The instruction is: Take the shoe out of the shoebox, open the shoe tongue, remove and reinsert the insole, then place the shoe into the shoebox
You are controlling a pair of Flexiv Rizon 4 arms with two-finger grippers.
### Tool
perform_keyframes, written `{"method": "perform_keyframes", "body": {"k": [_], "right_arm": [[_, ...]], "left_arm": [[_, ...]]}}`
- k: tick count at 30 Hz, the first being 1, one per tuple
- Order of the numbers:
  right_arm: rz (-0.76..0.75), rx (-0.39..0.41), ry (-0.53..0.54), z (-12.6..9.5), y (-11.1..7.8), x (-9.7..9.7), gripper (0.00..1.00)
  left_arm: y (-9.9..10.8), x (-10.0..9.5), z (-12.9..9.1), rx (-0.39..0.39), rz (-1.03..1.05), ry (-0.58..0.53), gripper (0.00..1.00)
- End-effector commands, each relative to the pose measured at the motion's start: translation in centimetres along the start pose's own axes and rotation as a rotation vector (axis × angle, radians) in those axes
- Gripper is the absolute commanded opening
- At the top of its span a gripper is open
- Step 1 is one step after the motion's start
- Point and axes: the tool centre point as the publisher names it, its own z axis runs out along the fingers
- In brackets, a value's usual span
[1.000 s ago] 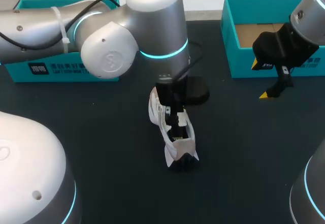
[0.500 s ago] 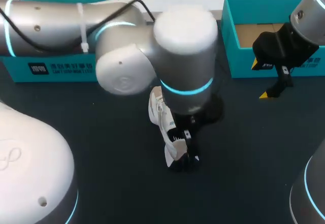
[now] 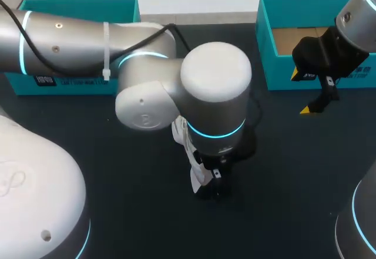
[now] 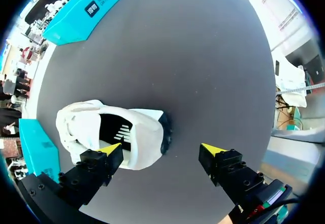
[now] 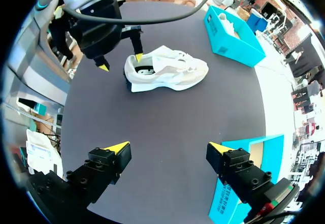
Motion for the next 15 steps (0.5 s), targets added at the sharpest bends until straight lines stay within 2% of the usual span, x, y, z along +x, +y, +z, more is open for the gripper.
{"method": "perform_keyframes", "body": {"k": [1, 8, 9, 12, 15], "right_arm": [[0.000, 0.002, -0.001, 0.1, 0.0, 0.0, 1.00], [0.000, 0.002, -0.001, 0.1, 0.0, 0.0, 1.00], [0.000, 0.002, -0.001, 0.1, 0.0, 0.0, 1.00], [0.000, 0.002, -0.001, 0.1, 0.0, 0.0, 1.00], [0.000, 0.002, -0.001, 0.1, 0.0, 0.0, 1.00]], "left_arm": [[1.2, -0.7, 1.1, 0.024, 0.003, 0.015, 1.00], [0.7, -1.0, 2.5, 0.010, 0.002, 0.040, 1.00], [0.7, -1.0, 2.8, 0.008, 0.004, 0.044, 0.91], [0.8, -1.2, 3.5, 0.002, 0.016, 0.068, 0.93], [0.7, -1.3, 4.2, -0.015, 0.035, 0.076, 0.79]]}}
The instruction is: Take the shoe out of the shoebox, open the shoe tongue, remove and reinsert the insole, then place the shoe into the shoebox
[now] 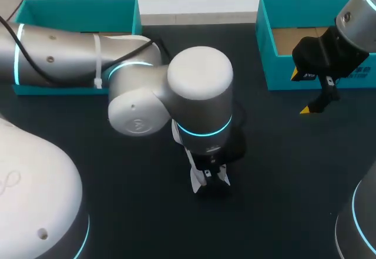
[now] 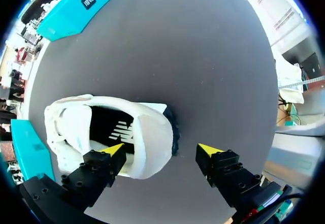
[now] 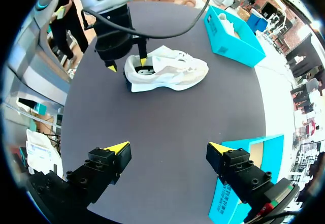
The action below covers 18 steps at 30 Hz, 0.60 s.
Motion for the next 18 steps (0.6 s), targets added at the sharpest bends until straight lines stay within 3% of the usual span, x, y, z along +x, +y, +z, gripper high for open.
{"method": "perform_keyframes", "body": {"k": [1, 14, 18], "right_arm": [[0.000, 0.002, -0.001, 0.1, 0.0, 0.0, 1.00], [0.000, 0.002, -0.001, 0.1, 0.0, 0.0, 1.00], [0.000, 0.002, -0.001, 0.1, 0.0, 0.0, 1.00]], "left_arm": [[-0.5, -0.4, 1.4, -0.024, 0.020, 0.023, 0.78], [-1.5, -0.2, 2.7, -0.046, 0.053, 0.048, 0.84], [-1.9, -0.1, 2.9, -0.051, 0.068, 0.051, 0.65]]}}
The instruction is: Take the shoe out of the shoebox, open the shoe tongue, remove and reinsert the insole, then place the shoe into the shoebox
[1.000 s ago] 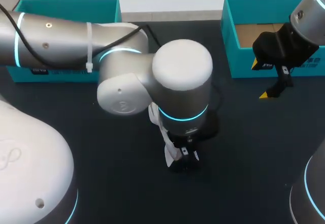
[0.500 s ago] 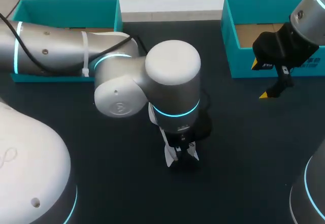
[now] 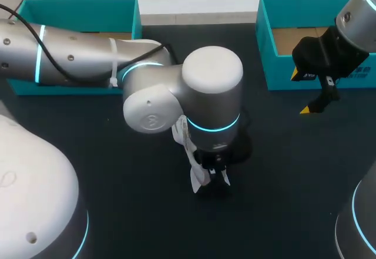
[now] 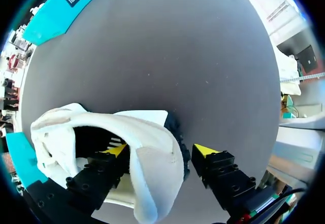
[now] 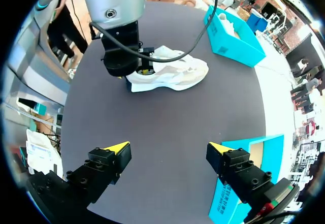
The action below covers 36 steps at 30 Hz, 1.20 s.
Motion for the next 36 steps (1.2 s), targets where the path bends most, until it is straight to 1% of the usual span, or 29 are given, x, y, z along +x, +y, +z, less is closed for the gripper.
{"method": "perform_keyframes", "body": {"k": [1, 3, 7, 10, 11, 12, 13, 14, 17, 20, 23, 26, 28, 30, 32, 36], "right_arm": [[0.000, 0.002, -0.001, 0.1, 0.0, 0.0, 1.00], [0.000, 0.002, -0.001, 0.1, 0.0, 0.0, 1.00], [0.000, 0.002, -0.001, 0.1, 0.0, 0.0, 1.00], [0.000, 0.002, -0.001, 0.1, 0.0, 0.0, 1.00], [0.000, 0.002, -0.001, 0.1, 0.0, 0.0, 1.00], [0.000, 0.002, -0.001, 0.1, 0.0, 0.0, 1.00], [0.000, 0.002, -0.001, 0.1, 0.0, 0.0, 1.00], [0.000, 0.002, -0.001, 0.1, 0.0, 0.0, 1.00], [0.000, 0.002, -0.001, 0.1, 0.0, 0.0, 1.00], [0.000, 0.002, -0.001, 0.1, 0.0, 0.0, 1.00], [0.000, 0.002, -0.001, 0.1, 0.0, 0.0, 1.00], [0.000, 0.002, -0.001, 0.1, 0.0, 0.0, 1.00], [0.000, 0.002, -0.001, 0.1, 0.0, 0.0, 1.00], [0.000, 0.002, -0.001, 0.1, 0.0, 0.0, 1.00], [0.000, 0.002, -0.001, 0.1, 0.0, 0.0, 1.00], [0.000, 0.002, -0.001, 0.1, 0.0, 0.0, 1.00]], "left_arm": [[-0.6, 0.1, 0.3, -0.013, 0.007, 0.004, 0.65], [-0.7, 0.1, 0.3, -0.016, 0.012, 0.005, 0.52], [-0.8, 0.4, 0.3, -0.024, 0.027, 0.007, 0.48], [-0.7, 0.7, 0.5, -0.029, 0.035, 0.017, 0.39], [-0.7, 0.7, 0.6, -0.032, 0.037, 0.022, 0.32], [-0.6, 0.8, 0.7, -0.031, 0.038, 0.028, 0.23], [-0.5, 0.8, 0.7, -0.032, 0.039, 0.037, 0.10], [-0.4, 0.9, 0.8, -0.033, 0.039, 0.043, 0.00], [-0.1, 1.0, 0.7, -0.034, 0.039, 0.063, 0.00], [0.1, 1.0, 0.3, -0.037, 0.035, 0.106, 0.00], [0.4, 0.6, -0.7, -0.039, 0.015, 0.163, 0.00], [1.2, -0.4, -3.1, -0.033, 0.015, 0.198, 0.00], [1.5, -0.8, -5.1, -0.033, 0.040, 0.196, 0.00], [1.8, -0.9, -7.0, -0.036, 0.106, 0.173, 0.00], [2.0, -1.0, -8.8, -0.047, 0.127, 0.147, 0.00], [2.4, -1.5, -12.3, -0.040, 0.153, 0.170, 0.00]]}}
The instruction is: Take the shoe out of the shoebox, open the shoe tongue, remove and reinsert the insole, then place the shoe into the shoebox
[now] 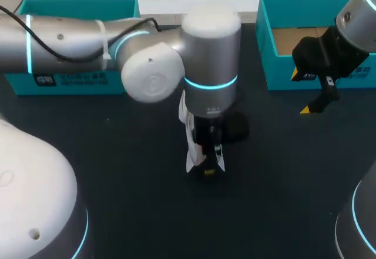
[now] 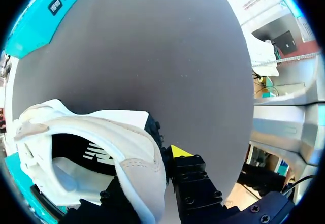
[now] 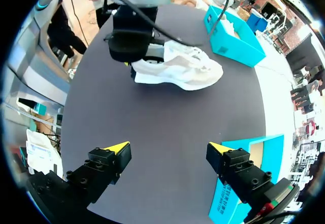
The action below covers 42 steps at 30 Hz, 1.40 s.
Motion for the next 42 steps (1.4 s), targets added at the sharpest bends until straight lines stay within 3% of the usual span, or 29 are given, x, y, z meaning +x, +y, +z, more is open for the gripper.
{"method": "perform_keyframes", "body": {"k": [1, 13, 33, 42], "right_arm": [[0.000, 0.002, -0.001, 0.1, 0.0, 0.0, 1.00], [0.000, 0.002, -0.001, 0.1, 0.0, 0.0, 1.00], [0.000, 0.002, -0.001, 0.1, 0.0, 0.0, 1.00], [0.000, 0.002, -0.001, 0.1, 0.0, 0.0, 1.00]], "left_arm": [[2.0, 0.7, -7.4, 0.010, 0.021, -0.023, 0.00], [3.4, 0.8, -15.6, -0.028, 0.075, -0.061, 0.00], [3.4, 0.8, -15.6, -0.028, 0.075, -0.061, 0.00], [9.5, -1.1, -17.8, -0.047, 0.098, -0.072, 0.00]]}}
